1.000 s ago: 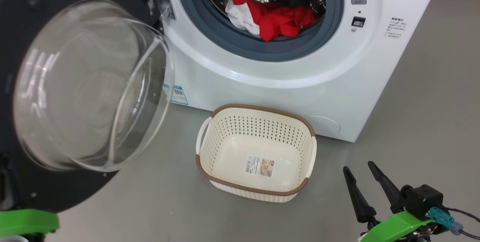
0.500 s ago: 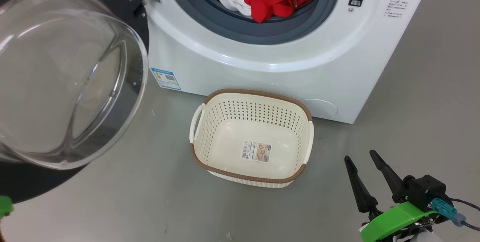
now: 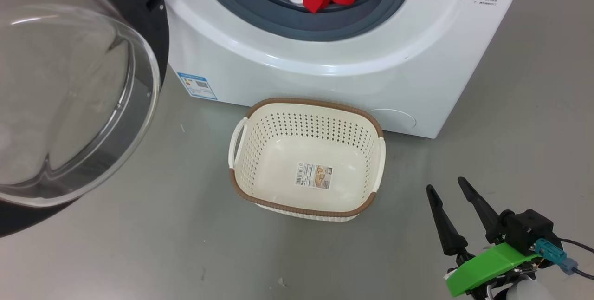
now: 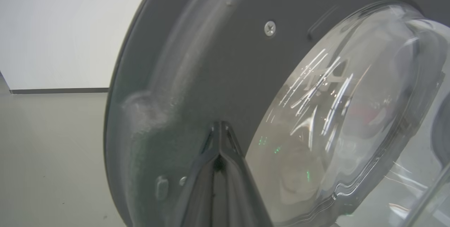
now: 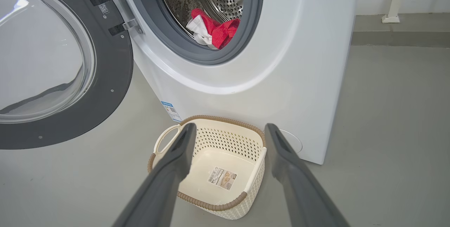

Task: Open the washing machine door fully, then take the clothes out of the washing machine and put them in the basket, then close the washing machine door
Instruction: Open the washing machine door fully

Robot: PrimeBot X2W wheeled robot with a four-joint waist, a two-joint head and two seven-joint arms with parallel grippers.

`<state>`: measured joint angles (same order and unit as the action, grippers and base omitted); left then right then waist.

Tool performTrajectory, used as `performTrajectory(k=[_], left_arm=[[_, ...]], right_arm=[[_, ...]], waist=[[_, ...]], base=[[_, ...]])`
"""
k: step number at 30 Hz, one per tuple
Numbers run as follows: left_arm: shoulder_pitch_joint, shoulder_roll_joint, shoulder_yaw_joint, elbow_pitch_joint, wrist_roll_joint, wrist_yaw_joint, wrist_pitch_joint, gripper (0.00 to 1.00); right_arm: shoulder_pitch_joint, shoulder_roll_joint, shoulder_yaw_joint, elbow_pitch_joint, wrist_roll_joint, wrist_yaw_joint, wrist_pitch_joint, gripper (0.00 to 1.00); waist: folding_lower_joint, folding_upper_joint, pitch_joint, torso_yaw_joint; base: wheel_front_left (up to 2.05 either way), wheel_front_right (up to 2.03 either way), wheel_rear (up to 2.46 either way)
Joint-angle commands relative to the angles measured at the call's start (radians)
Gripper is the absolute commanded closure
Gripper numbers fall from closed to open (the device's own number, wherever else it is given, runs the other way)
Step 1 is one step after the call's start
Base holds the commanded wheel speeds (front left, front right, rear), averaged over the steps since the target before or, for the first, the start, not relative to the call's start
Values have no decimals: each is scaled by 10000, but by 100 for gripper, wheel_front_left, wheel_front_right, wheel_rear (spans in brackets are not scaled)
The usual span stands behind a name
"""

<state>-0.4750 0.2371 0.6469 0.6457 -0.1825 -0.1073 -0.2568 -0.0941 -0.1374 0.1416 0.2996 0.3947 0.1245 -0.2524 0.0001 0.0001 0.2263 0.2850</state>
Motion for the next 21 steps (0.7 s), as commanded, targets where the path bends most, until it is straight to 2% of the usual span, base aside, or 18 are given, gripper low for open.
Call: performTrajectory(k=[1,14,21], left_arm=[[-255,776,388,-90,142,-30,-49,100],[-586,1095,606,601,457,-177,-49,100],[-273,891,269,415,243,-227,-49,100]], right_arm=[[-271,-59,219,-269,-181,62,-93,0],[-370,6,289,-215,-180,62,-93,0],[-321,43,230,-173,-152,62,-93,0]], waist=[[-1,-1,25,-27],[-1,-1,-6,-79],[-1,-1,-247,-46]], base=[[0,0,0],[0,0,0],[0,0,0]])
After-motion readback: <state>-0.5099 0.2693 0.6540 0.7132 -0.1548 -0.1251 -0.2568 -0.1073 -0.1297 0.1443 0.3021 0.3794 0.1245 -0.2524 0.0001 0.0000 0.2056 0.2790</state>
